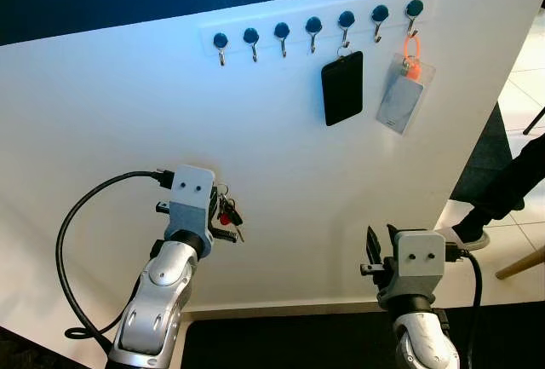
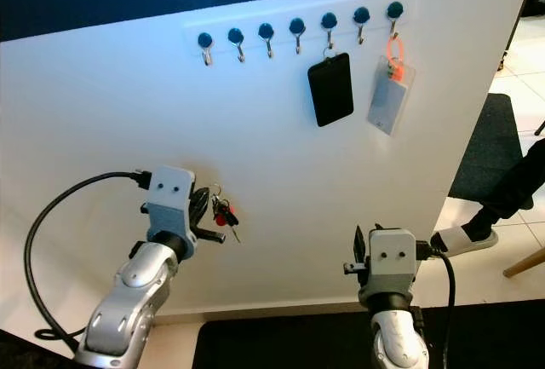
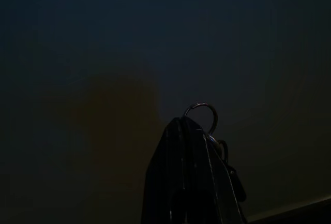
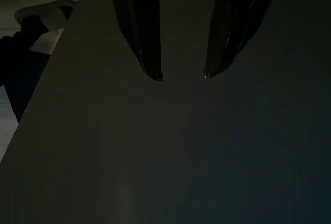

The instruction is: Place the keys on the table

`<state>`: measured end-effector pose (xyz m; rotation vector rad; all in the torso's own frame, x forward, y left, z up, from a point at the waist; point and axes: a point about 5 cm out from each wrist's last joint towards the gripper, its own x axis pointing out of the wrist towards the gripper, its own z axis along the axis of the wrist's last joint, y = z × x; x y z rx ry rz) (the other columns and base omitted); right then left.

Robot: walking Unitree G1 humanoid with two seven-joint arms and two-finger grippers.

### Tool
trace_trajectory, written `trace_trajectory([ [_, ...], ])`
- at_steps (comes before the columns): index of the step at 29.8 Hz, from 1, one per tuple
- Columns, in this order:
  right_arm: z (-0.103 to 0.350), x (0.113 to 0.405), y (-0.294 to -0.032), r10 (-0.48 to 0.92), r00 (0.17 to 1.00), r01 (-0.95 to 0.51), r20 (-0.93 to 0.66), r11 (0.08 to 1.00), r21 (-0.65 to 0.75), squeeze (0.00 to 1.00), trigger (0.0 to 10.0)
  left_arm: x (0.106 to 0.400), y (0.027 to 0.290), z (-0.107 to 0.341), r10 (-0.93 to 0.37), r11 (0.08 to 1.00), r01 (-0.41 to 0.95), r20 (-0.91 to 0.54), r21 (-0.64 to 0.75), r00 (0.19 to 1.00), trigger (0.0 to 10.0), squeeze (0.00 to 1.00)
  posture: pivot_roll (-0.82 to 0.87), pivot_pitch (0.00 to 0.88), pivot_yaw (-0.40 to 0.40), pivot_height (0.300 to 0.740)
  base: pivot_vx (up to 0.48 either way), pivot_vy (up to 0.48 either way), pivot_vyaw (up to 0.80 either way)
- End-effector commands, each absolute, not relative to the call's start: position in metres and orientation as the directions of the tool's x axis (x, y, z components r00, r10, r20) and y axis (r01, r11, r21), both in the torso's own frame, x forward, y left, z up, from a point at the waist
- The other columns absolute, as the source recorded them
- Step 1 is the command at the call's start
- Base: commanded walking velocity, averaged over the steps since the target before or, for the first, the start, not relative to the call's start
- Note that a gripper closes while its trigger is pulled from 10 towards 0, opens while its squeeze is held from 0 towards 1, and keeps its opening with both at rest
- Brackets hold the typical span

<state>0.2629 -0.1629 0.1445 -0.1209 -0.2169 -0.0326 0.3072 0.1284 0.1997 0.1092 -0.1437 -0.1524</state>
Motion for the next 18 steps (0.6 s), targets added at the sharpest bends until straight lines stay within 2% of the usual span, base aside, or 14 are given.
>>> trace_trajectory([
  [1,0.1396,0.2619,-0.1601,-0.013,0.981,0.035,0.196,0.993,-0.109,0.0,10.0,0.3075,0.131,0.1975,-0.154,0.982,0.136,0.133,0.131,0.979,10.0,0.0,-0.03,0.202,0.162,0.74,0.0,0.0,0.0],
  [18,0.1395,0.2631,-0.1597,-0.008,0.981,0.03,0.196,0.993,-0.111,0.0,10.0,0.3074,0.131,0.1978,-0.153,0.982,0.136,0.135,0.13,0.979,10.0,0.0,-0.03,0.199,0.159,0.74,0.0,0.0,0.0],
])
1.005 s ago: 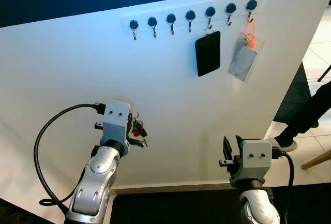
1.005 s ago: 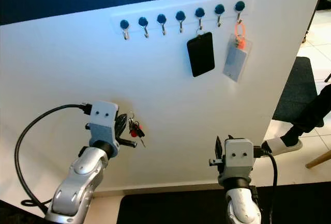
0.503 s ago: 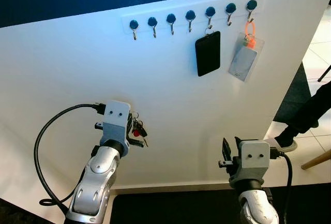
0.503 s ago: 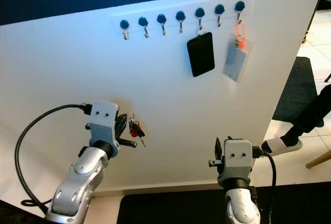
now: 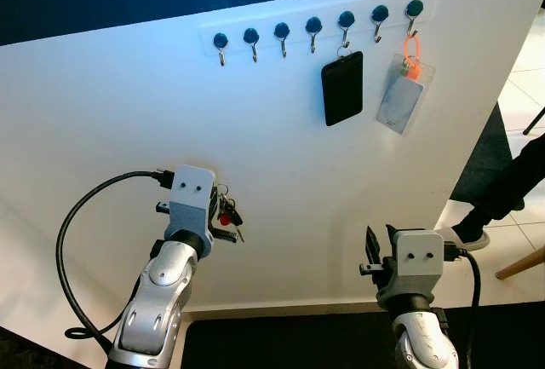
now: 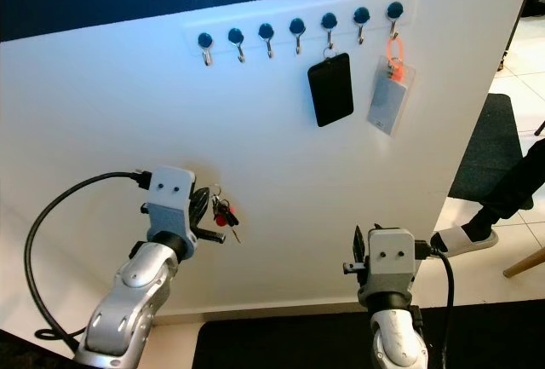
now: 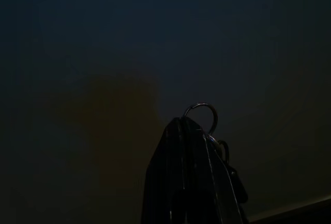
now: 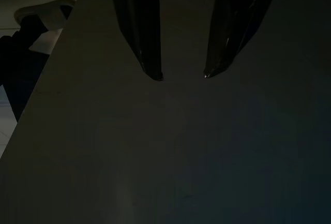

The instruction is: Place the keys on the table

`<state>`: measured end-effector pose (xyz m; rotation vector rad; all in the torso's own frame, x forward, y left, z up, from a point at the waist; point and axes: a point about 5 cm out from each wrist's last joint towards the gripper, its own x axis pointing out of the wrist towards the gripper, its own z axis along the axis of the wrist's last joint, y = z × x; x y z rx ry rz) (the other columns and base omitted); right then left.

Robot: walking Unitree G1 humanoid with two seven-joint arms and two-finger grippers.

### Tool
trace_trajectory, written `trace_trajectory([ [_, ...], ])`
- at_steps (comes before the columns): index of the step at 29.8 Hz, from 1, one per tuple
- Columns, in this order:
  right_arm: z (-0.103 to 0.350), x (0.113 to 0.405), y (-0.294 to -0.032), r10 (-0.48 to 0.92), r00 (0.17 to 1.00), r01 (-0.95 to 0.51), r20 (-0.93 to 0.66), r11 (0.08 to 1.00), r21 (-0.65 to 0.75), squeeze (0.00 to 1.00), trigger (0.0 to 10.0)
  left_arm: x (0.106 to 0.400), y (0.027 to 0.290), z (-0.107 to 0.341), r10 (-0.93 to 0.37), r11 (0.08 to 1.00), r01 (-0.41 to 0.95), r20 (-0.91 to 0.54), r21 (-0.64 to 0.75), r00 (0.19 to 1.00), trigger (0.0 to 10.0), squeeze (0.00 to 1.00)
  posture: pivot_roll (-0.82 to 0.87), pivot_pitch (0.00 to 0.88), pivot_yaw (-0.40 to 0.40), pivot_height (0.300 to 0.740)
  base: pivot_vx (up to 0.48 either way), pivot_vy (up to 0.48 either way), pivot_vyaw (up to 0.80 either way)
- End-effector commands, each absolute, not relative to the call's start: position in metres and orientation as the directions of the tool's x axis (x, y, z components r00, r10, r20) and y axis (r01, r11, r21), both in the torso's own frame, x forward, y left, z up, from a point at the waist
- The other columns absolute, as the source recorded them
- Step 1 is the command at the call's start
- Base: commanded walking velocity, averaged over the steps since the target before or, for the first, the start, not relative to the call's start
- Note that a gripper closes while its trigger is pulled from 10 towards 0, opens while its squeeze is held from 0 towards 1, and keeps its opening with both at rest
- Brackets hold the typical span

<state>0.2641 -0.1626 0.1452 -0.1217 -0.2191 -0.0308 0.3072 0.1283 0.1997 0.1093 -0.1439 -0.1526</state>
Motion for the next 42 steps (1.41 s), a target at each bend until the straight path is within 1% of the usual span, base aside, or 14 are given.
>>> trace_trajectory([
  [1,0.139,0.263,-0.16,-0.008,0.981,0.03,0.196,0.993,-0.111,0.0,10.0,0.307,0.131,0.198,-0.152,0.982,0.135,0.134,0.13,0.979,10.0,0.0,-0.03,0.199,0.159,0.74,0.0,0.0,0.0],
  [11,0.127,0.259,-0.162,-0.015,0.987,0.036,0.163,0.992,-0.123,0.0,10.0,0.307,0.136,0.187,-0.136,0.983,0.121,0.104,0.138,0.985,10.0,0.0,-0.03,0.202,0.159,0.74,0.0,0.0,0.0],
  [15,0.103,0.251,-0.171,-0.044,0.996,0.056,0.082,0.988,-0.142,0.0,10.0,0.304,0.147,0.167,-0.094,0.987,0.088,0.04,0.138,0.995,10.0,0.0,-0.03,0.204,0.157,0.74,0.0,0.0,0.0],
  [16,0.103,0.251,-0.171,-0.044,0.996,0.056,0.082,0.988,-0.142,0.0,10.0,0.304,0.147,0.167,-0.094,0.987,0.088,0.04,0.138,0.995,10.0,0.0,-0.03,0.204,0.157,0.74,0.0,0.0,0.0],
  [19,0.086,0.244,-0.179,-0.074,0.997,0.076,0.017,0.985,-0.153,0.0,10.0,0.3,0.155,0.152,-0.076,0.984,0.076,-0.006,0.16,0.997,10.0,0.0,-0.02,0.206,0.156,0.74,0.0,0.0,0.0],
  [22,0.066,0.237,-0.188,-0.112,0.992,0.102,-0.055,0.983,-0.155,0.0,10.0,0.296,0.161,0.136,-0.059,0.981,0.068,-0.056,0.182,0.997,10.0,0.0,-0.02,0.207,0.156,0.74,0.0,0.0,0.0],
  [23,0.066,0.237,-0.188,-0.112,0.992,0.102,-0.055,0.983,-0.155,0.0,10.0,0.296,0.161,0.136,-0.059,0.981,0.068,-0.056,0.182,0.997,10.0,0.0,-0.02,0.207,0.156,0.74,0.0,0.0,0.0],
  [26,0.042,0.226,-0.198,-0.157,0.977,0.134,-0.147,0.979,-0.153,0.0,10.0,0.291,0.173,0.114,-0.014,0.982,0.039,-0.129,0.188,0.992,10.0,0.0,-0.02,0.208,0.156,0.74,0.0,0.0,0.0],
  [27,0.042,0.226,-0.198,-0.157,0.977,0.134,-0.147,0.979,-0.153,0.0,10.0,0.291,0.173,0.114,-0.014,0.982,0.039,-0.129,0.188,0.992,10.0,0.0,-0.02,0.208,0.156,0.74,0.0,0.0,0.0],
  [30,0.031,0.218,-0.198,-0.152,0.971,0.12,-0.182,0.977,-0.178,0.0,10.0,0.283,0.186,0.094,0.025,0.977,0.016,-0.19,0.214,0.982,10.0,0.0,-0.02,0.211,0.157,0.74,0.0,0.0,0.0],
  [33,0.029,0.217,-0.197,-0.148,0.971,0.111,-0.186,0.974,-0.197,0.0,10.0,0.281,0.189,0.088,0.037,0.977,0.009,-0.21,0.212,0.977,10.0,0.0,-0.02,0.21,0.157,0.74,0.0,0.0,0.0],
  [35,0.021,0.215,-0.197,-0.16,0.967,0.116,-0.199,0.97,-0.213,0.0,10.0,0.276,0.196,0.075,0.062,0.975,-0.006,-0.247,0.221,0.967,10.0,0.0,-0.02,0.208,0.156,0.74,0.0,0.0,0.0],
  [38,0.016,0.213,-0.198,-0.164,0.964,0.118,-0.209,0.969,-0.218,0.0,10.0,0.274,0.201,0.068,0.082,0.973,-0.019,-0.266,0.229,0.96,10.0,0.0,-0.02,0.207,0.155,0.74,0.0,0.0,0.0],
  [42,0.003,0.206,-0.204,-0.177,0.948,0.126,-0.263,0.972,-0.2,0.0,10.0,0.269,0.21,0.059,0.114,0.973,-0.047,-0.293,0.226,0.949,10.0,0.0,-0.01,0.205,0.152,0.74,0.0,0.0,0.0],
])
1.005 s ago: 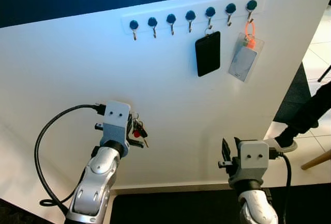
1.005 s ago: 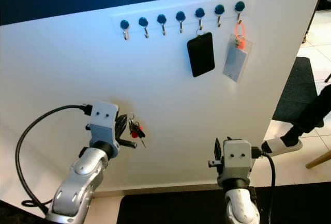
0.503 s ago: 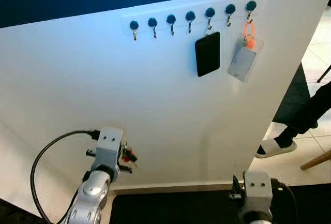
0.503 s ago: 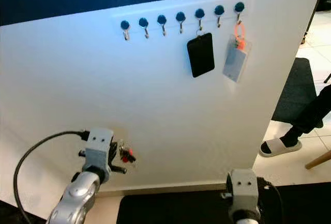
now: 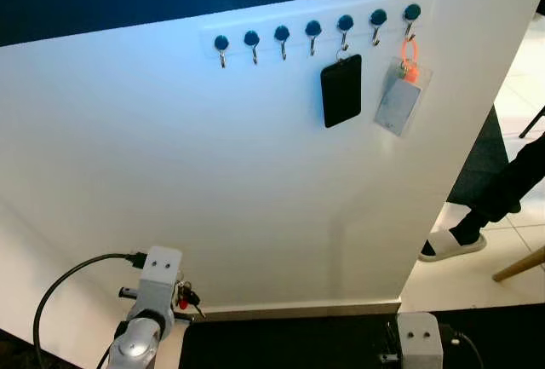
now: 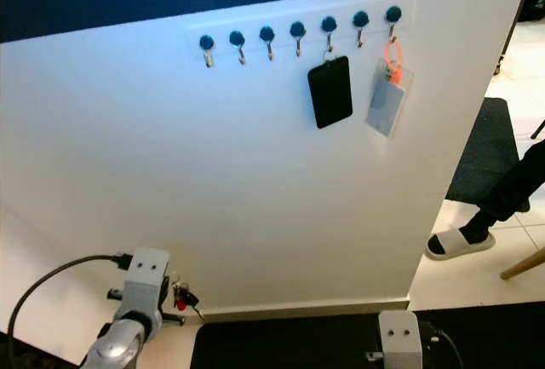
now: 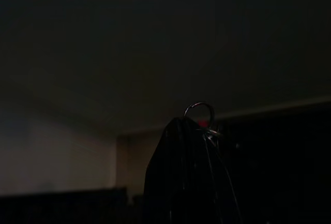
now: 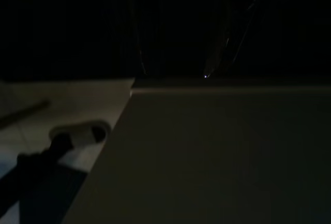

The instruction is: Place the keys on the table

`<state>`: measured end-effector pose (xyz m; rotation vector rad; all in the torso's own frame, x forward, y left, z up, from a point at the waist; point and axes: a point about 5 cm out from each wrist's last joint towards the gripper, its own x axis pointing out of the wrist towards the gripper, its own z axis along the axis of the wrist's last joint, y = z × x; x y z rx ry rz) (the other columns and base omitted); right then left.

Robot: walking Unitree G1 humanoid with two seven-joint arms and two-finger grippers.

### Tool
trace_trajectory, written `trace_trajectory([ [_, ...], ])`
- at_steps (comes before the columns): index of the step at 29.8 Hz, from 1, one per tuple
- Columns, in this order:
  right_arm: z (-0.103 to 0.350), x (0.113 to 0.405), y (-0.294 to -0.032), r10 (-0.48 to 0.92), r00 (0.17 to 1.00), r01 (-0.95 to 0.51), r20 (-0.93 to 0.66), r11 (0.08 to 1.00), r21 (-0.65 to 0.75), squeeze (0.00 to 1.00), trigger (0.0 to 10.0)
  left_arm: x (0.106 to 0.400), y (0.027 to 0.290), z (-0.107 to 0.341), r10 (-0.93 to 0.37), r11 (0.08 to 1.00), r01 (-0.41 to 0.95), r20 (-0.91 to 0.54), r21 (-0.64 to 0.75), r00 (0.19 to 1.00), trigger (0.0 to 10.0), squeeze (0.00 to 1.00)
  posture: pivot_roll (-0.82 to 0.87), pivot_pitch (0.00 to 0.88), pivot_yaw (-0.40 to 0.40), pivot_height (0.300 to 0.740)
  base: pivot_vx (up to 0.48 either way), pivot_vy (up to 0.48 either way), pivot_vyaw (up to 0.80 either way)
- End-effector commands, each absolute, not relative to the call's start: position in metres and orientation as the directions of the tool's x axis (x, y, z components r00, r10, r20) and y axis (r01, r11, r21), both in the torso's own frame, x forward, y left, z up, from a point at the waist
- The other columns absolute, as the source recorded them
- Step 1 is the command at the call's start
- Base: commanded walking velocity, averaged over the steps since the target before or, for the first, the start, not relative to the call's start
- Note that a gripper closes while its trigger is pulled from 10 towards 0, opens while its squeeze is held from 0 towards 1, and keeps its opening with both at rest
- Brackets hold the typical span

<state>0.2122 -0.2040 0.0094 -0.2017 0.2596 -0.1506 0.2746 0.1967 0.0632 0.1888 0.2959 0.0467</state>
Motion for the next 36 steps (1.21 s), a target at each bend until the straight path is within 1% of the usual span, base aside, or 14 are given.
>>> trace_trajectory([
  [1,0.003,0.206,-0.204,-0.177,0.948,0.126,-0.263,0.972,-0.2,0.0,10.0,0.269,0.21,0.059,0.114,0.973,-0.047,-0.293,0.226,0.949,10.0,0.0,-0.01,0.205,0.152,0.74,0.0,0.0,0.0],
  [7,-0.006,0.201,-0.209,-0.188,0.939,0.131,-0.289,0.97,-0.207,0.0,10.0,0.268,0.211,0.054,0.125,0.975,-0.062,-0.301,0.213,0.946,10.0,0.0,-0.01,0.203,0.146,0.74,0.0,0.0,0.0],
  [17,-0.02,0.194,-0.212,-0.198,0.922,0.129,-0.332,0.967,-0.219,0.0,10.0,0.255,0.23,0.028,0.173,0.978,-0.106,-0.409,0.181,0.896,10.0,0.0,-0.01,0.186,0.159,0.74,0.0,0.0,0.0],
  [22,-0.021,0.197,-0.212,-0.203,0.924,0.136,-0.325,0.966,-0.218,0.0,10.0,0.235,0.24,0.006,0.175,0.98,-0.101,-0.501,0.172,0.847,10.0,0.0,-0.01,0.173,0.168,0.74,0.0,0.0,0.0],
  [23,-0.021,0.197,-0.212,-0.203,0.924,0.136,-0.325,0.966,-0.218,0.0,10.0,0.235,0.24,0.006,0.175,0.98,-0.101,-0.501,0.172,0.847,10.0,0.0,-0.01,0.173,0.168,0.74,0.0,0.0,0.0],
  [24,-0.021,0.2,-0.211,-0.202,0.925,0.136,-0.321,0.967,-0.217,0.0,10.0,0.226,0.242,-0.004,0.18,0.981,-0.108,-0.539,0.164,0.823,10.0,0.0,-0.01,0.165,0.167,0.74,0.0,0.0,0.0],
  [26,-0.021,0.201,-0.211,-0.202,0.926,0.136,-0.319,0.967,-0.217,0.0,10.0,0.221,0.243,-0.008,0.184,0.981,-0.112,-0.555,0.161,0.811,10.0,0.0,-0.01,0.165,0.167,0.74,0.0,0.0,0.0],
  [27,-0.021,0.204,-0.21,-0.199,0.928,0.134,-0.314,0.967,-0.216,0.0,10.0,0.211,0.244,-0.018,0.192,0.98,-0.126,-0.587,0.151,0.786,10.0,0.0,0.0,0.16,0.164,0.74,0.0,0.0,0.0],
  [28,-0.021,0.205,-0.21,-0.197,0.93,0.132,-0.312,0.968,-0.215,0.0,10.0,0.207,0.243,-0.021,0.193,0.981,-0.131,-0.598,0.145,0.778,10.0,0.0,0.0,0.158,0.162,0.74,0.0,0.0,0.0],
  [31,-0.021,0.206,-0.21,-0.192,0.931,0.128,-0.311,0.968,-0.215,0.0,10.0,0.203,0.24,-0.025,0.187,0.982,-0.127,-0.601,0.141,0.777,10.0,0.0,0.0,0.156,0.156,0.74,0.0,0.0,0.0],
  [36,-0.021,0.209,-0.208,-0.176,0.934,0.111,-0.31,0.97,-0.217,0.0,10.0,0.209,0.229,-0.024,0.139,0.987,-0.064,-0.57,0.148,0.81,10.0,0.0,0.01,0.155,0.146,0.74,0.0,0.0,0.0],
])
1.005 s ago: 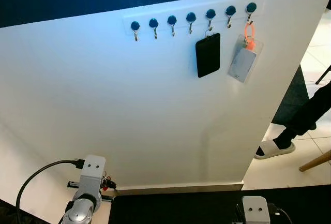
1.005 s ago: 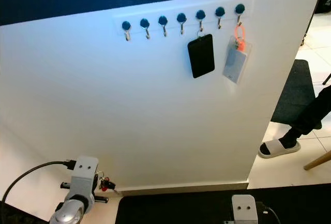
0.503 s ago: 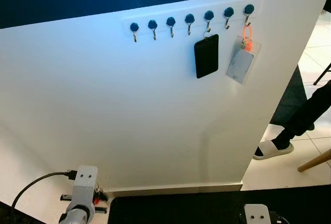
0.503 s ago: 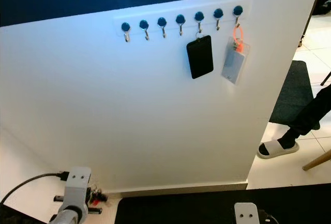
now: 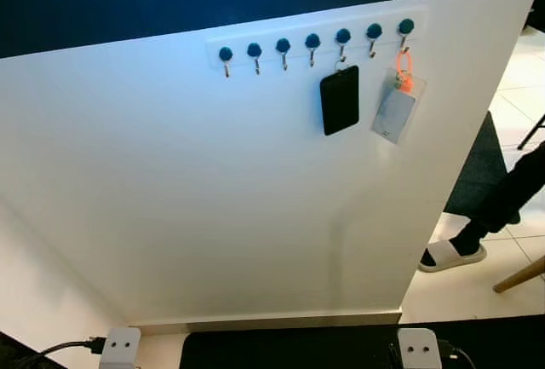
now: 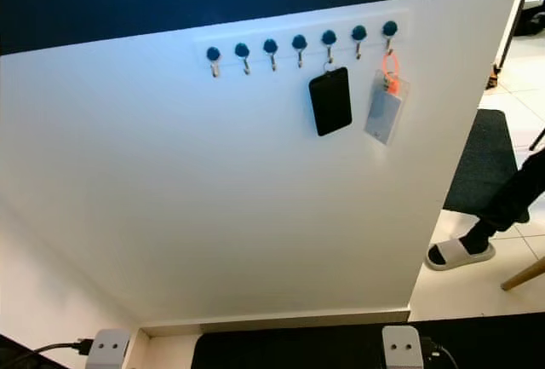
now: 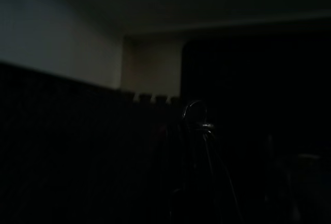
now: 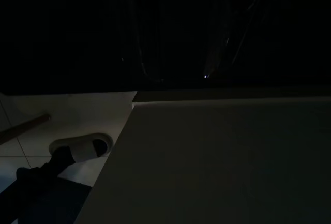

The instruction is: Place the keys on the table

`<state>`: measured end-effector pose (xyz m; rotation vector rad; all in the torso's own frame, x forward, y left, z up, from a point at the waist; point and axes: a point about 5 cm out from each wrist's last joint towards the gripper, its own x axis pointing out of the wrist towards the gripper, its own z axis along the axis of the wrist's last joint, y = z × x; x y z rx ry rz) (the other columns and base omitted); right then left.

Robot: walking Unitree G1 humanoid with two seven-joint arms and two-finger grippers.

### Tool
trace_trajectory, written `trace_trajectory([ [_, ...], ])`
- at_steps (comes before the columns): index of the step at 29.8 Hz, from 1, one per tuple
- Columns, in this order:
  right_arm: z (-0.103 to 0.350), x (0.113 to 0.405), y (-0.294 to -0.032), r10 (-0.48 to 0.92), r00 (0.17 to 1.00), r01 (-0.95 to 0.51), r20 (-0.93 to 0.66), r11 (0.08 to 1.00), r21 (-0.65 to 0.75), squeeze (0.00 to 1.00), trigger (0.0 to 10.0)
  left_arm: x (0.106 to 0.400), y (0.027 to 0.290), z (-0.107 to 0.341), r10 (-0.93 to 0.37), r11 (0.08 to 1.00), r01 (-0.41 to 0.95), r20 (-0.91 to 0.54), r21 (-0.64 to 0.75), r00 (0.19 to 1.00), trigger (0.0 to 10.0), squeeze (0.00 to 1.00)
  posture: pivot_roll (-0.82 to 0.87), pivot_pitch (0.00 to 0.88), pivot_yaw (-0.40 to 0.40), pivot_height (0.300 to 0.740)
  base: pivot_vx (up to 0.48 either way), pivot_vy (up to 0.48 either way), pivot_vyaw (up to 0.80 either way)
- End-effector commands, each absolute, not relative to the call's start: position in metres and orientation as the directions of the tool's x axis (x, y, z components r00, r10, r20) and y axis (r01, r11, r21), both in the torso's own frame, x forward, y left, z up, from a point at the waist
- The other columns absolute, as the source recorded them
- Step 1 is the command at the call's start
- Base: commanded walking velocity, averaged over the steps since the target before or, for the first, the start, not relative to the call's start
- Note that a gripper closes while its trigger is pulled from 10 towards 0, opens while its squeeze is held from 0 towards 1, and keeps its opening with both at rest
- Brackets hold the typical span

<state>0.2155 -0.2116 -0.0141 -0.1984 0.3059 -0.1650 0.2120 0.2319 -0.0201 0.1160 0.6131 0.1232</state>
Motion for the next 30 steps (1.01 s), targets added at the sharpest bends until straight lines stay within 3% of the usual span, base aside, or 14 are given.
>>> trace_trajectory([
  [1,-0.021,0.21,-0.208,-0.174,0.935,0.109,-0.31,0.97,-0.217,0.0,10.0,0.211,0.226,-0.023,0.125,0.986,-0.038,-0.556,0.164,0.822,10.0,0.0,0.01,0.156,0.144,0.74,0.0,0.0,0.0],
  [5,-0.021,0.211,-0.208,-0.173,0.936,0.107,-0.308,0.97,-0.218,0.0,10.0,0.216,0.221,-0.022,0.097,0.984,-0.001,-0.533,0.177,0.84,10.0,0.0,0.01,0.158,0.142,0.74,0.0,0.0,0.0],
  [8,-0.021,0.213,-0.207,-0.166,0.937,0.101,-0.307,0.971,-0.218,0.0,10.0,0.228,0.197,-0.021,-0.042,0.999,0.049,-0.536,0.0,0.843,10.0,0.0,0.01,0.167,0.134,0.74,0.0,0.0,0.0],
  [13,-0.022,0.213,-0.204,-0.151,0.938,0.082,-0.312,0.972,-0.221,0.0,10.0,0.234,0.173,-0.024,-0.155,0.986,0.161,-0.527,-0.034,0.836,10.0,0.0,0.0,0.174,0.127,0.74,0.0,0.0,0.0],
  [18,-0.023,0.212,-0.205,-0.148,0.938,0.077,-0.313,0.971,-0.226,0.0,10.0,0.227,0.173,-0.037,-0.135,0.987,0.161,-0.567,-0.005,0.813,10.0,0.0,-0.01,0.175,0.121,0.74,0.0,0.0,0.0],
  [30,-0.024,0.213,-0.207,-0.143,0.937,0.067,-0.318,0.969,-0.239,0.0,10.0,0.193,0.207,-0.06,0.037,0.982,0.093,-0.651,0.164,0.758,10.0,0.0,-0.01,0.167,0.111,0.74,0.0,0.0,0.0],
])
